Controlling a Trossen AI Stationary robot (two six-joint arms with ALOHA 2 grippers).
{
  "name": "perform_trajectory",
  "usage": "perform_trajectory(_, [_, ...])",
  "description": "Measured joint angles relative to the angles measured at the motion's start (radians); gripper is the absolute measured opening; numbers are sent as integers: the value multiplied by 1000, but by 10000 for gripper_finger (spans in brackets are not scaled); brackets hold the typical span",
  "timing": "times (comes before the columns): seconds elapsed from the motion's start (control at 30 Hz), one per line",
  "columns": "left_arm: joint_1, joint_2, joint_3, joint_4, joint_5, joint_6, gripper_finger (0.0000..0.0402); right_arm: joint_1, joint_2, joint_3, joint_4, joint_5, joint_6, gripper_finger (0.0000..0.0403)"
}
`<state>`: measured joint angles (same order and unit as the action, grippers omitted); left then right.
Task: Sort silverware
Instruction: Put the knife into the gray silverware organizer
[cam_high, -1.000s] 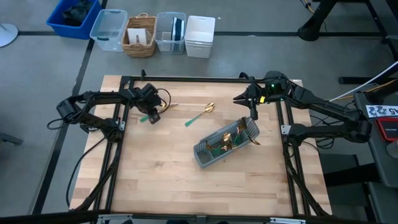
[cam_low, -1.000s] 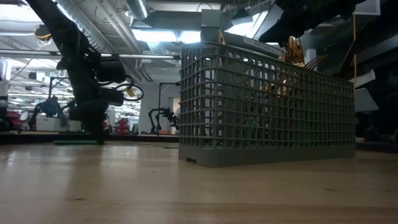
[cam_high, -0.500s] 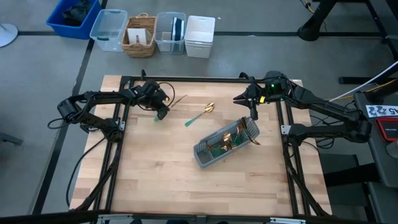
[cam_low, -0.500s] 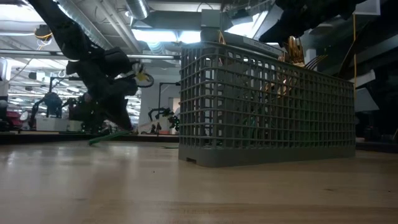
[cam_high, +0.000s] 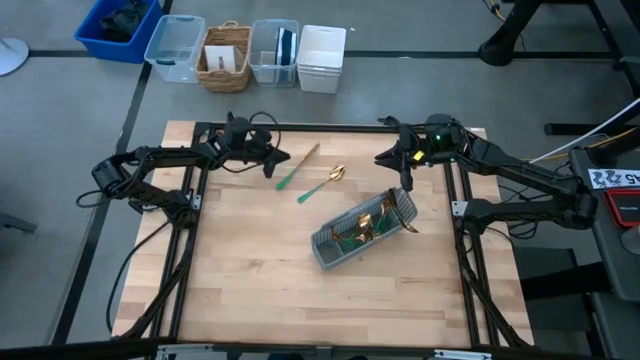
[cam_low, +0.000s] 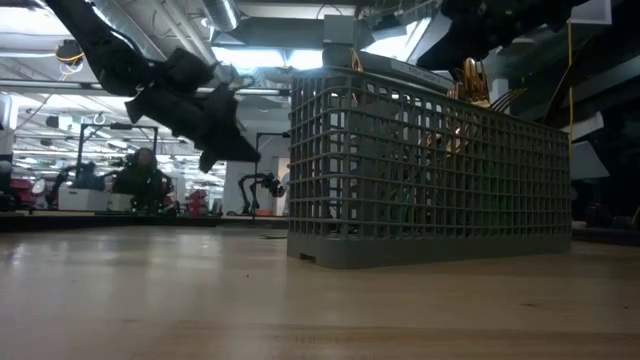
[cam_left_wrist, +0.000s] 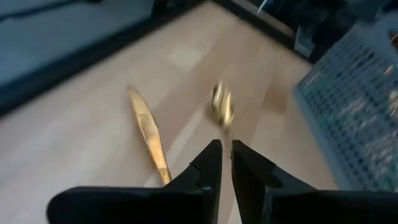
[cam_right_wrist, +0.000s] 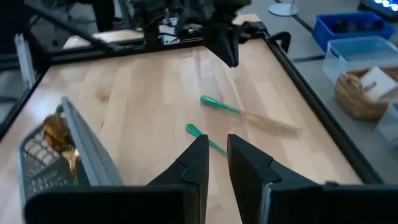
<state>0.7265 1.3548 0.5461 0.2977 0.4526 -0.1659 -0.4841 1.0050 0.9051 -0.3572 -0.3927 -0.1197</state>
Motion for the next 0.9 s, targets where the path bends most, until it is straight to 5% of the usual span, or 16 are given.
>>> perform_trajectory(0.3, [-9,0,0,60,-13,39,26,0,0,0,4,65,66,62])
perform_trajectory(0.67, [-177,56,1,131,-277,225,74,0,73,0,83,86,63,62])
perform_trajectory(0.9, [-209,161,15,156,-397,159,123,0,134,0,86,86,63,62])
